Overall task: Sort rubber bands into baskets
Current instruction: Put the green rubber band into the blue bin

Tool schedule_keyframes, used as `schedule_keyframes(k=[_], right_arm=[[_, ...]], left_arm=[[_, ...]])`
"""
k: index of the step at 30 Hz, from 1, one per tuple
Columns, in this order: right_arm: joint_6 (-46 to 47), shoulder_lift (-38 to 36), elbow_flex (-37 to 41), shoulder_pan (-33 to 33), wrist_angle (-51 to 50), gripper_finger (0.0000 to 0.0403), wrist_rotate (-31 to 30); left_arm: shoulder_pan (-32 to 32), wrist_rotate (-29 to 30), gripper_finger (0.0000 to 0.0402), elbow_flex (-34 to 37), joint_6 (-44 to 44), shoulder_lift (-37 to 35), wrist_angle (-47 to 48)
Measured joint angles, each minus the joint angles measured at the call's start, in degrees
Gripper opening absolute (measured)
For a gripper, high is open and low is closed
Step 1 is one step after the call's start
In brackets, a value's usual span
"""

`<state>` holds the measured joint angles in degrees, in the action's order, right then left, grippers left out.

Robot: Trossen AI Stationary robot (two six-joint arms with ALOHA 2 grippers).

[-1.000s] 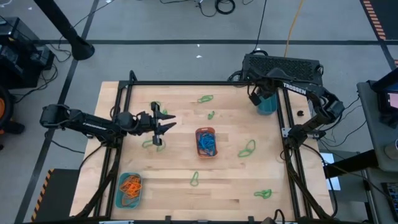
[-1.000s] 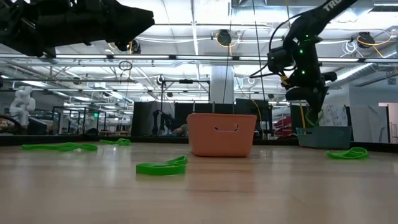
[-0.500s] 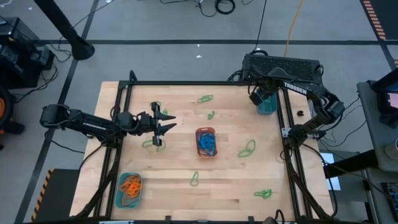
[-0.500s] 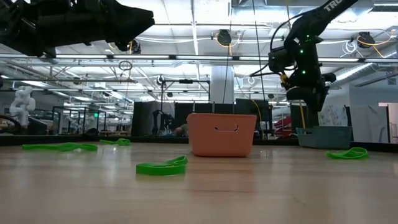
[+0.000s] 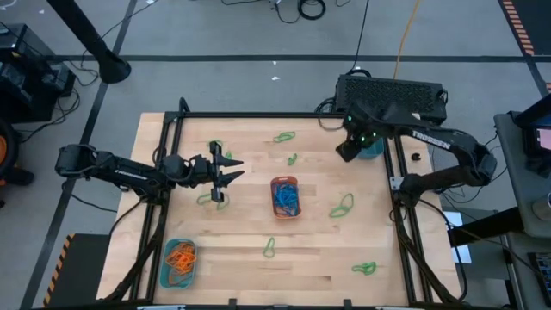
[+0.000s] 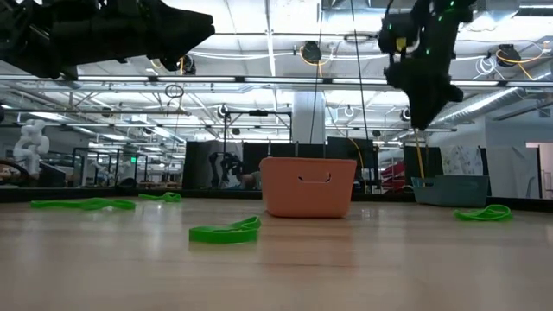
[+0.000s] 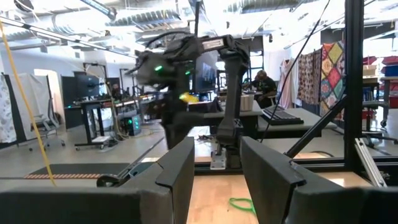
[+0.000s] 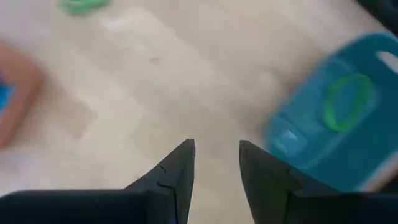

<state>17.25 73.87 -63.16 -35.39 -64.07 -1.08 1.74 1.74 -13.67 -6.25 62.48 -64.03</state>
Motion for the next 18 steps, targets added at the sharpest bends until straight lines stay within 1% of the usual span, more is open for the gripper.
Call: schedule_keyframes(k=[4, 10, 14, 18], right_arm=[[6.2, -2.0, 0.0, 10.8, 1.0, 0.0118, -0.1], [14.5, -1.4, 1.9, 27.6, 4.2, 0.0118, -0.4], [14.8, -0.7, 6.2, 36.3, 6.7, 0.0118, -0.5], [14.7, -0.1, 12.1, 42.0, 9.6, 0.0118, -0.5]], left_arm=[[0.0, 0.0, 0.0138, 0.0, 0.0, 0.0, 0.0], [0.0, 0.0, 0.0138, 0.0, 0.2, 0.0, 0.0], [0.0, 0.0, 0.0138, 0.0, 2.6, 0.0, 0.0], [0.0, 0.0, 0.0138, 0.0, 2.9, 0.0, 0.0]])
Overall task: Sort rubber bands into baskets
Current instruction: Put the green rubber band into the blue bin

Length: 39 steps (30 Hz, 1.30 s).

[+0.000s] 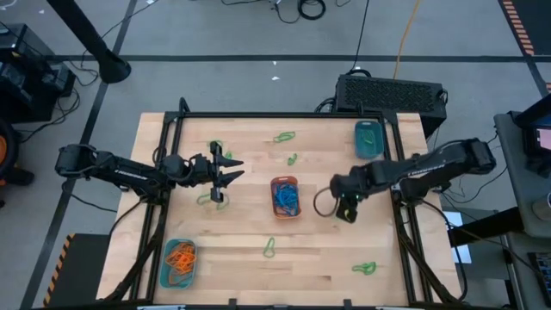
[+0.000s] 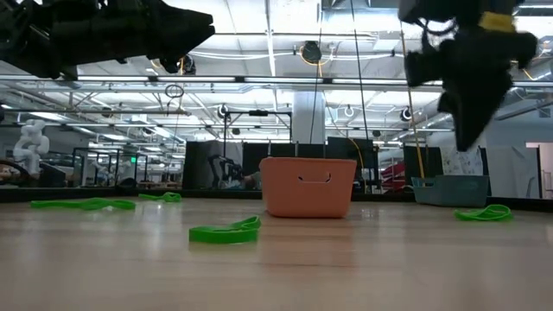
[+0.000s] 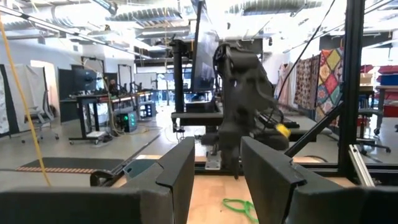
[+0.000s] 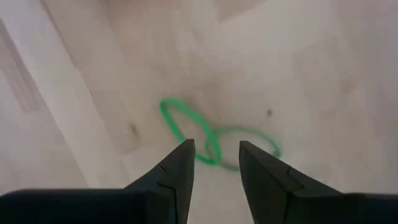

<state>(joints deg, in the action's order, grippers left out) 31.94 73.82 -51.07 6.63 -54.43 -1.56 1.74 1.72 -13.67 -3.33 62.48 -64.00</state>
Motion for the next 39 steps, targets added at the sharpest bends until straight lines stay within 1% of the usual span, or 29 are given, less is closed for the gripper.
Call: schedule_keyframes(k=[3, 5, 10, 13, 17, 25, 34, 37, 39], right_arm=[[-0.6, 0.2, 4.7, 2.3, 4.7, 0.0118, 0.0], [-2.3, 0.2, 7.9, 3.0, 10.1, 0.0118, 0.1], [-10.8, 0.2, 13.6, 3.7, 23.8, 0.0118, 0.1], [-14.2, 0.2, 15.8, 3.7, 28.1, 0.0118, 0.2], [-17.8, 0.2, 17.9, 3.7, 29.3, 0.0118, 0.4], [-18.1, 0.2, 21.3, 3.6, 30.8, 0.0118, 0.2], [-18.1, 0.2, 23.0, 3.6, 31.3, 0.0118, 0.2], [-18.1, 0.2, 23.3, 3.6, 32.0, 0.0106, 0.3], [-17.9, 0.2, 23.5, 3.6, 32.2, 0.009, 0.4]], left_arm=[[0.0, 0.0, 0.0138, 0.0, 0.0, 0.0, 0.0], [0.0, 0.0, 0.0138, 0.0, 0.0, 0.0, 0.0], [0.0, 0.1, 0.0138, 0.0, 0.0, 0.0, 0.0], [0.0, 0.4, 0.0138, 0.0, 0.0, 0.0, 0.0], [0.0, 0.5, 0.0138, 0.0, 0.0, 0.0, 0.0], [0.0, 0.7, 0.0138, 0.0, 0.0, 0.0, 0.0], [0.0, 0.7, 0.0138, 0.0, 0.0, 0.0, 0.0], [0.0, 0.7, 0.0138, 0.0, 0.0, 0.0, 0.0], [0.0, 0.7, 0.0138, 0.0, 0.0, 0.0, 0.0]])
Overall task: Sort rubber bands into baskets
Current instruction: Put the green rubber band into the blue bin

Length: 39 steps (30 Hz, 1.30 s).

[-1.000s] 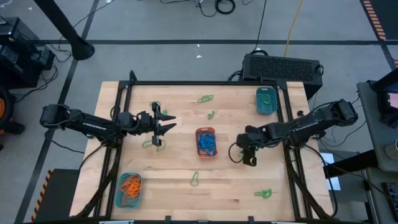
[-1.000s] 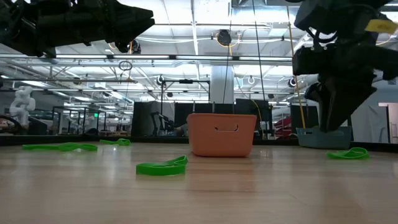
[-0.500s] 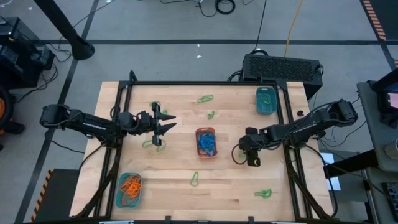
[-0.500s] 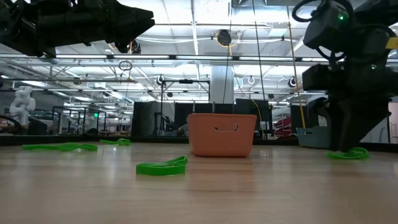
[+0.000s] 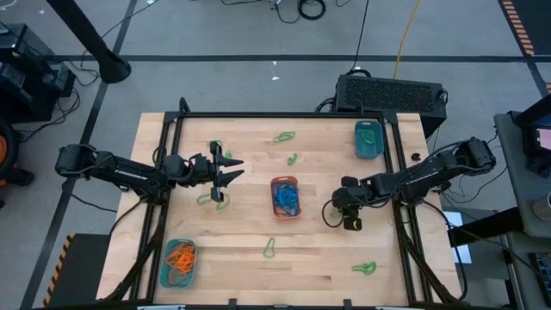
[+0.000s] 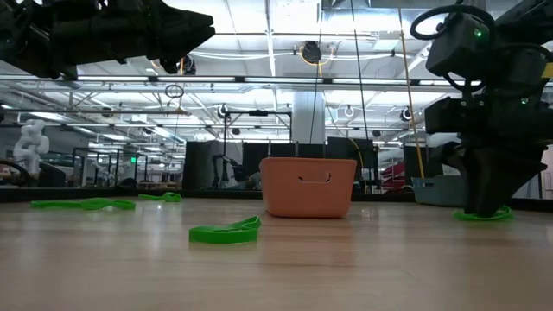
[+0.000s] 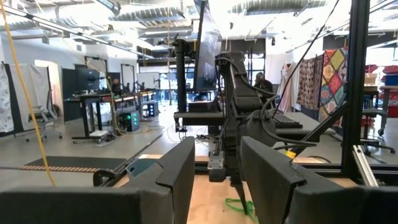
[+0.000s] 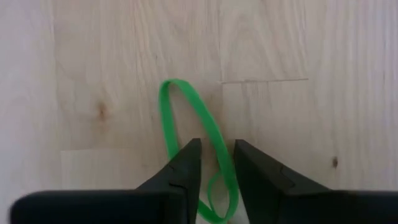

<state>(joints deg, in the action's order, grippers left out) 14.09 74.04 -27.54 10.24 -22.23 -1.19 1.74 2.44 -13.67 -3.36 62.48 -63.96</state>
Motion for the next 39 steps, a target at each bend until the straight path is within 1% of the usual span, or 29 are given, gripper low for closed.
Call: schedule_keyframes(k=[6, 7, 10, 13, 16, 20, 22, 23, 28, 30, 34, 39], right_arm=[[0.1, 0.0, 0.3, 0.0, 1.4, 0.0013, 0.1], [0.0, 0.0, 0.1, 0.0, 1.6, 0.0007, 0.0], [-0.2, 0.1, -1.5, -0.1, 2.2, 0.0008, -0.5], [-0.8, 0.0, -4.1, -0.1, 1.5, 0.0003, -0.6], [-1.4, -0.1, -8.2, -0.1, -1.8, 0.0003, -1.9], [0.5, -0.1, -15.0, -0.5, -13.0, 0.0001, -9.4], [2.9, -0.1, -18.5, -1.6, -19.4, 0.0001, -13.8], [4.2, -0.1, -20.2, -2.3, -22.9, 0.0001, -15.7], [10.9, -0.2, -26.4, -8.2, -39.2, 0.0001, -25.1], [12.4, -0.2, -27.4, -11.9, -43.6, 0.0001, -27.0], [12.6, -0.2, -26.9, -21.0, -45.2, 0.0, -27.1], [7.5, 0.0, -24.8, -32.7, -44.5, 0.0, -27.1]], left_arm=[[0.0, 0.0, 0.0138, 0.0, 0.0, 0.0, 0.0], [0.0, 0.0, 0.0138, 0.0, 0.0, 0.0, 0.0], [0.0, 0.0, 0.0138, 0.0, 1.6, 0.0, 2.6], [0.2, 1.1, 0.0138, -2.0, 2.0, 0.0, 11.1], [0.2, 2.4, 0.0138, -5.9, 3.1, 0.0, 22.3], [0.2, 2.4, 0.0138, -11.7, 5.9, 0.2, 41.4], [0.2, 2.4, 0.0138, -13.2, 6.1, 0.2, 48.5], [0.2, 2.4, 0.0138, -13.4, 6.1, 0.2, 50.5], [0.2, 2.0, 0.0138, -13.5, 7.6, 0.2, 55.9], [0.2, 0.5, 0.0138, -13.5, 9.5, 0.2, 58.7], [0.2, -0.9, 0.0138, -13.5, 10.6, 0.2, 63.4], [0.2, -0.3, 0.0138, -13.5, 10.6, 0.2, 64.7]])
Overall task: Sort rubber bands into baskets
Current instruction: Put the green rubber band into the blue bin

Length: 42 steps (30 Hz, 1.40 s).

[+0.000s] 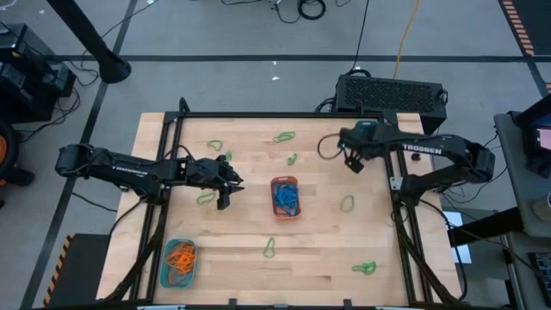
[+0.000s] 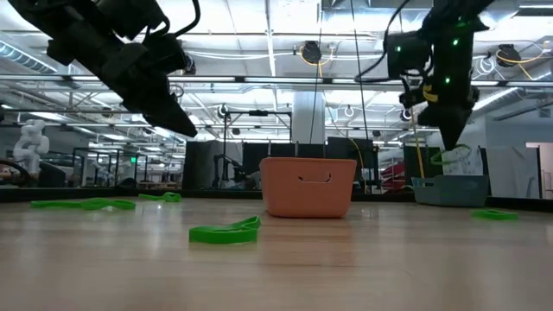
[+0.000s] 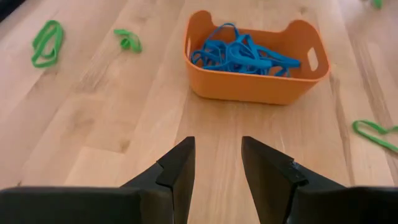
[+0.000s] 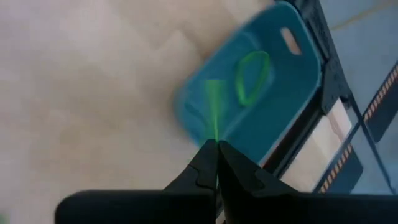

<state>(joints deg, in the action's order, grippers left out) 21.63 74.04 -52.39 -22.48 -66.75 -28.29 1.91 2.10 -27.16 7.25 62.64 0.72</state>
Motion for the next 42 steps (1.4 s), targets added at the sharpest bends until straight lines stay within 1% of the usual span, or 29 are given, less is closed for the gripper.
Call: schedule_keyframes(k=[4, 10, 14, 16, 19, 24, 33, 37, 42], right_arm=[[-3.6, 0.0, 1.4, -6.8, 4.7, 0.0, 0.0], [-4.8, 0.0, 3.0, -14.0, 13.5, 0.0, 0.0], [-5.0, 0.0, 4.0, -17.6, 14.9, 0.0, -0.3], [-6.6, 0.0, 4.4, -19.0, 15.1, 0.0, -0.3], [-8.4, 0.0, 5.1, -20.2, 15.0, 0.0004, -0.2], [-10.5, 0.0, 6.0, -21.0, 15.0, 0.0025, 0.0], [-11.2, 0.0, 6.0, -21.1, 15.0, 0.0071, -0.1], [-13.3, 0.0, 6.0, -21.0, 15.0, 0.0083, 0.2], [-14.4, 0.0, 5.8, -20.9, 15.2, 0.0086, 5.2]], left_arm=[[0.0, 0.1, 0.0138, 0.0, 0.0, 0.0, -0.2], [0.0, 0.3, 0.0138, 0.0, -0.1, 0.0, -0.2], [0.0, 0.4, 0.0138, 0.0, -0.1, 0.0, -0.2], [0.0, 0.4, 0.0138, 0.0, 0.5, 0.0, -0.1], [0.0, 0.4, 0.0138, 0.0, 2.8, -0.1, 0.7], [0.0, 0.4, 0.0138, 0.0, 2.8, -0.1, 1.2], [0.0, 0.4, 0.0138, 0.0, 2.9, -0.1, 1.2], [0.0, 0.4, 0.0138, 0.0, 2.9, -0.1, 1.2], [0.0, 0.4, 0.0138, 0.0, 2.9, -0.1, 1.1]])
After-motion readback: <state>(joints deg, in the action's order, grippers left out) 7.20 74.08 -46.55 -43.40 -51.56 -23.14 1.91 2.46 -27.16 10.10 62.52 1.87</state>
